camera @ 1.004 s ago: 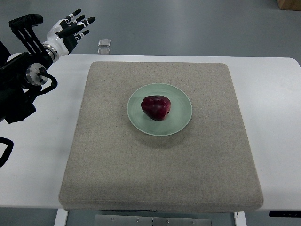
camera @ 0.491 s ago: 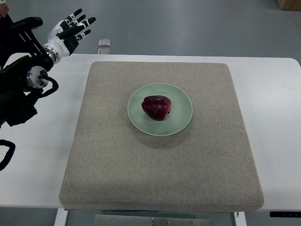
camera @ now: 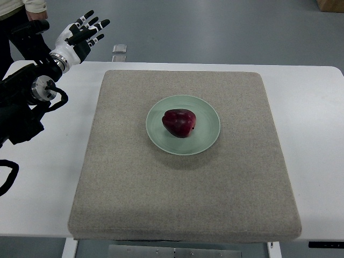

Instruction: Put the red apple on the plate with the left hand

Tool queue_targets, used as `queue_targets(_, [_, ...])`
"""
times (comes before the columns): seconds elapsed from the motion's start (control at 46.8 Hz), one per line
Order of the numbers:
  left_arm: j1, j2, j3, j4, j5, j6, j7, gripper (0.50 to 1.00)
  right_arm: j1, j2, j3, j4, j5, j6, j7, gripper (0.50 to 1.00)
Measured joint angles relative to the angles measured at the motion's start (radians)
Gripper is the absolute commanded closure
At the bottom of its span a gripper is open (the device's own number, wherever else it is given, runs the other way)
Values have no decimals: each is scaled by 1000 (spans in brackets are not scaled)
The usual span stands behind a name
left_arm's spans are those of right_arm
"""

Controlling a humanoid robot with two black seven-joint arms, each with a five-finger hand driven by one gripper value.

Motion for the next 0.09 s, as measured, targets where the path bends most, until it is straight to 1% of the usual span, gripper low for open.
queue_targets(0.085, [0,0,-1,0,-1,0,0,508,0,0,-2,10,-4,-1,0,536])
